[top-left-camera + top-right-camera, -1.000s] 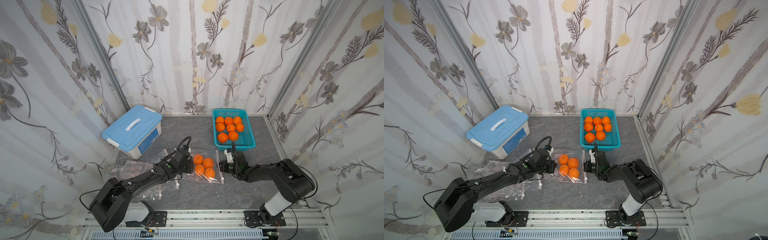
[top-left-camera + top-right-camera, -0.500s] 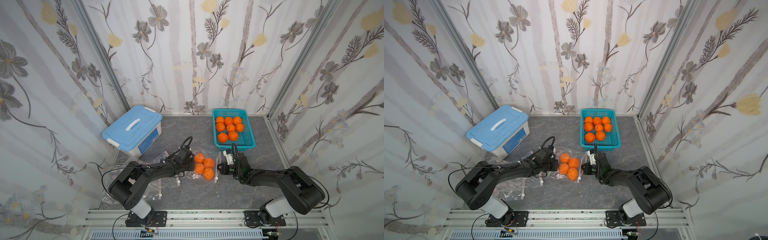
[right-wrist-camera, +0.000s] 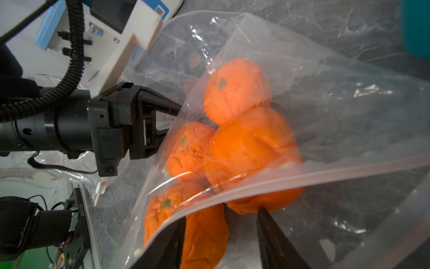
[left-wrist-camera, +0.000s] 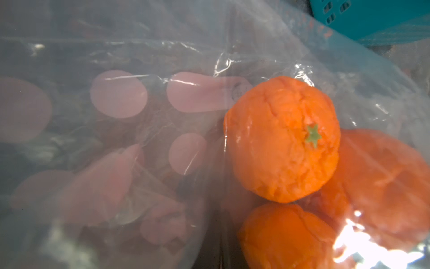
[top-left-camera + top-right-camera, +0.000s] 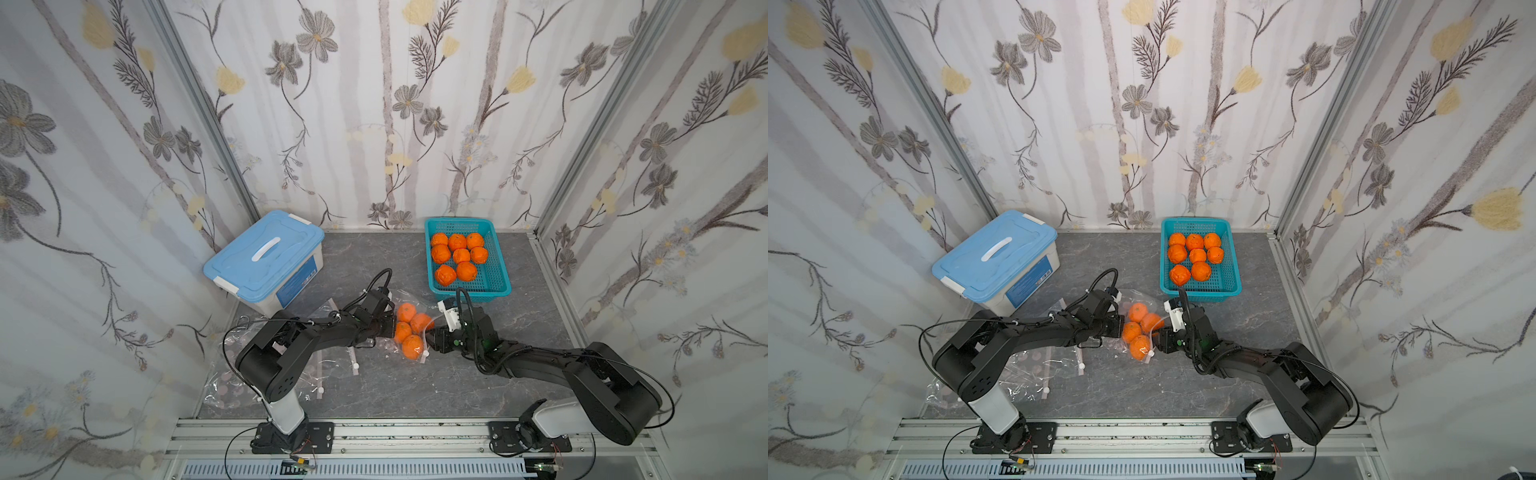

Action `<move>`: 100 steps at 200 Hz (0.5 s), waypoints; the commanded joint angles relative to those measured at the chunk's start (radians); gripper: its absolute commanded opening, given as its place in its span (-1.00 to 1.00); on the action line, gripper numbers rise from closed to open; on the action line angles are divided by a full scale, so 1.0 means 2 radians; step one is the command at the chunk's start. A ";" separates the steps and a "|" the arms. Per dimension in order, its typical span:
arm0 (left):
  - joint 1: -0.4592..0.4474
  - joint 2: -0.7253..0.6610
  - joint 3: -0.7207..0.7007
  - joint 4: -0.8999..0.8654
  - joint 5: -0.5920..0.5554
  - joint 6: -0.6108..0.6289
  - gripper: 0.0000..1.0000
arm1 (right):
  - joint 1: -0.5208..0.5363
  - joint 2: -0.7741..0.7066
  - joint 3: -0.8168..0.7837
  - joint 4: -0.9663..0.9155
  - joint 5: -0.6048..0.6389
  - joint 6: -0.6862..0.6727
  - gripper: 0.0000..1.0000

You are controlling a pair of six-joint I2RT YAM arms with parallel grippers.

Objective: Open the zip-top bag and take out the orange
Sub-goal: Pick up the orange from the zipper food storage bag.

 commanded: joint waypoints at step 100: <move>0.000 -0.003 -0.005 0.011 0.024 0.016 -0.90 | -0.002 0.089 0.104 -0.075 0.107 -0.022 0.43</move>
